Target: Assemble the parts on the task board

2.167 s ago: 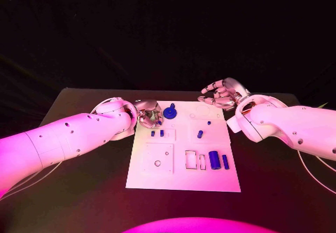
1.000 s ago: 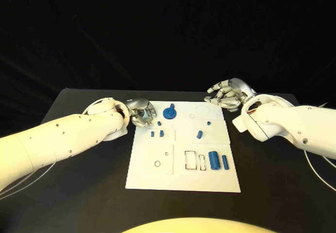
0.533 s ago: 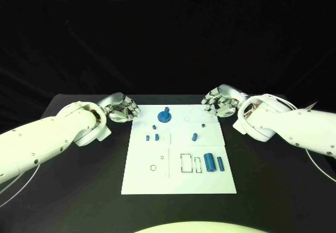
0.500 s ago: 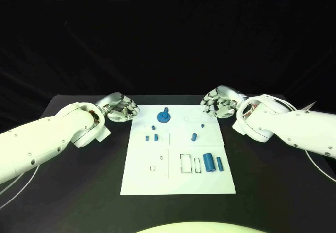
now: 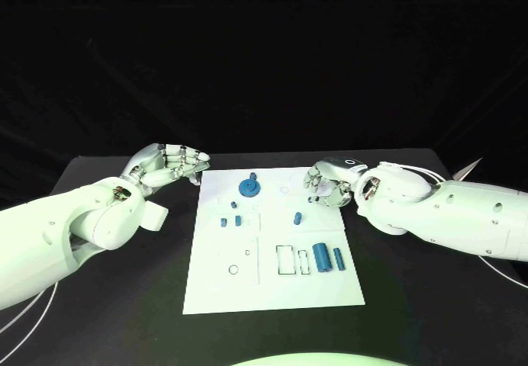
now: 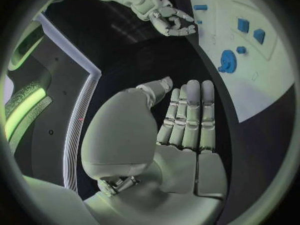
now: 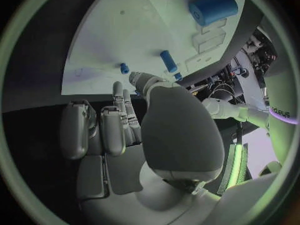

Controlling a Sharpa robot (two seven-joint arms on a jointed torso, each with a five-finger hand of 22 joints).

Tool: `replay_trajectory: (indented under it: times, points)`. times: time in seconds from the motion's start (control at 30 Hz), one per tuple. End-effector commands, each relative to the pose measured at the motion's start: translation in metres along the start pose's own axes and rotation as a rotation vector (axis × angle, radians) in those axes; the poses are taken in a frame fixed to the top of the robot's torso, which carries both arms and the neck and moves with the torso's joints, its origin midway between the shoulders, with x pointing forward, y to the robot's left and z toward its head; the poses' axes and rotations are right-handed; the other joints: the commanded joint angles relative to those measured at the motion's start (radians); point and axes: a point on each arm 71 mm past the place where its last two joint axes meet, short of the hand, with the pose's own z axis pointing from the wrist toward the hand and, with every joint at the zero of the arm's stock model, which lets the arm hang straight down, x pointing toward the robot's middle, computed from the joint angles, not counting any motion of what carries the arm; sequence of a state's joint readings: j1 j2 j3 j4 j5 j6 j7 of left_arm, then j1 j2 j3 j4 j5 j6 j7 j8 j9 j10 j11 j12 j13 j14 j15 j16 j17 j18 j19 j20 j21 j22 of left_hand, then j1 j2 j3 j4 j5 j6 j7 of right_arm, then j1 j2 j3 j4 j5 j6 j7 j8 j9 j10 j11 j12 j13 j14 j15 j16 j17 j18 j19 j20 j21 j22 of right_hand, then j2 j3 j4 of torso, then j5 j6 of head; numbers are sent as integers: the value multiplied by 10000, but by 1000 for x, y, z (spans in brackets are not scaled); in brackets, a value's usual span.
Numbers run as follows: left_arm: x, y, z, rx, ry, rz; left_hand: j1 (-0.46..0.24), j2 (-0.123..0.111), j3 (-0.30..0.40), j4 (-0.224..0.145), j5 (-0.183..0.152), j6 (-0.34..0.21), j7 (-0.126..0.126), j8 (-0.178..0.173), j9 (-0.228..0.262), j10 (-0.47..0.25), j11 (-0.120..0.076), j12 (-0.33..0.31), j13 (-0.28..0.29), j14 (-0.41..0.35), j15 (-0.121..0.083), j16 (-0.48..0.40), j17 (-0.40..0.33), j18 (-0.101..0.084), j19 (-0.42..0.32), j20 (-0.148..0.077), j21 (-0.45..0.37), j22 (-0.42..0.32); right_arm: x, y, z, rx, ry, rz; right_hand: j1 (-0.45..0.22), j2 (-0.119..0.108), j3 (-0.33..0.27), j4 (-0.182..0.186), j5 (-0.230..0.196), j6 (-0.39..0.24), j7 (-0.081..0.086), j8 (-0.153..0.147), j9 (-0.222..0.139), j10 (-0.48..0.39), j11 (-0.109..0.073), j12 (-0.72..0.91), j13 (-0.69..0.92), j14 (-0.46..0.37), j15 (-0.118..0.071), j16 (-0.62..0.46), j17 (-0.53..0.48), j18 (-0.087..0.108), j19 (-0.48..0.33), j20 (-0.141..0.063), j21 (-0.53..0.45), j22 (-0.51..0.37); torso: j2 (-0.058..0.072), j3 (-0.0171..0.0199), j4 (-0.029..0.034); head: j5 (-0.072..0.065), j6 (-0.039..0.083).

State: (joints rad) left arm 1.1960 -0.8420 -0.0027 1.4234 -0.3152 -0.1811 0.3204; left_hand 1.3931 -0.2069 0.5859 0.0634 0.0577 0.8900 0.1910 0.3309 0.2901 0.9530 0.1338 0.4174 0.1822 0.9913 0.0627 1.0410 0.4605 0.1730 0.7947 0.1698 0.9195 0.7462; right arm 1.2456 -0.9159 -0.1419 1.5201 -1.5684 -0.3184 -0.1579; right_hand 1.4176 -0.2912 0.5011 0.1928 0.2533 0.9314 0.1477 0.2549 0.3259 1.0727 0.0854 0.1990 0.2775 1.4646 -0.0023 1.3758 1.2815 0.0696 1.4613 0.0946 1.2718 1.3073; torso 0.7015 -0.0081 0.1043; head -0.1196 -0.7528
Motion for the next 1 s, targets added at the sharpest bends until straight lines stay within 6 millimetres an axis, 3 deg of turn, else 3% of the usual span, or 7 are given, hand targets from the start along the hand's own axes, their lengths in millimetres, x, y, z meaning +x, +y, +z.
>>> replay_trajectory:
  times: [0.03,0.47,0.6,0.67,1.0]
  points:
    - [1,-5,-2,589,-186,-1130,-13,72,-81,-6,9,-218,35,-17,-21,-9,-11,67,7,-100,22,-86,-34,100,-71,4,-139,-70,5,2,1,47,342,-1010,-101,-9,-35,-69,-28,-37,22,-59,-16,49,0,-45,-24,457,56,-32,-13,-110,277,-53,37,1044,2,1,16,-3,-22]
    - [-1,-5,-7,656,-334,-1431,-5,83,-95,-2,7,-297,54,-41,-34,-17,-4,79,9,-104,30,-109,-46,100,-56,8,-184,-100,15,6,4,82,441,-1209,-151,53,-37,-142,-7,53,65,-45,-10,176,37,-75,-139,468,92,-29,-35,-122,302,-35,92,1082,11,14,3,50,-89]
    - [-1,-5,-8,635,-338,-1439,1,91,-94,-2,8,-293,54,-35,-33,-20,-3,80,9,-109,31,-116,-49,100,-55,8,-192,-106,17,7,4,108,431,-1202,-54,217,326,-248,24,270,23,25,17,480,-19,-49,-256,494,44,39,31,-182,400,-55,431,1277,4,14,8,51,-104]
    - [-2,-5,-8,622,-344,-1439,1,91,-94,-2,8,-293,54,-35,-33,-20,-3,80,9,-109,31,-116,-49,100,-55,8,-192,-106,17,7,5,129,439,-1210,-63,237,514,-320,10,437,3,96,47,724,-70,4,-272,510,-8,82,67,-307,574,-65,1059,1620,-2,15,6,61,-124]
    - [-3,-4,-9,548,-358,-1436,33,111,-87,-17,9,-282,54,-18,-27,-34,-2,81,8,-121,31,-135,-58,102,-48,8,-213,-120,22,9,6,164,479,-1259,-127,392,969,-634,-13,808,-106,263,152,1158,-194,-70,-346,540,-111,217,192,-390,682,-113,1501,1880,0,15,-10,61,-150]
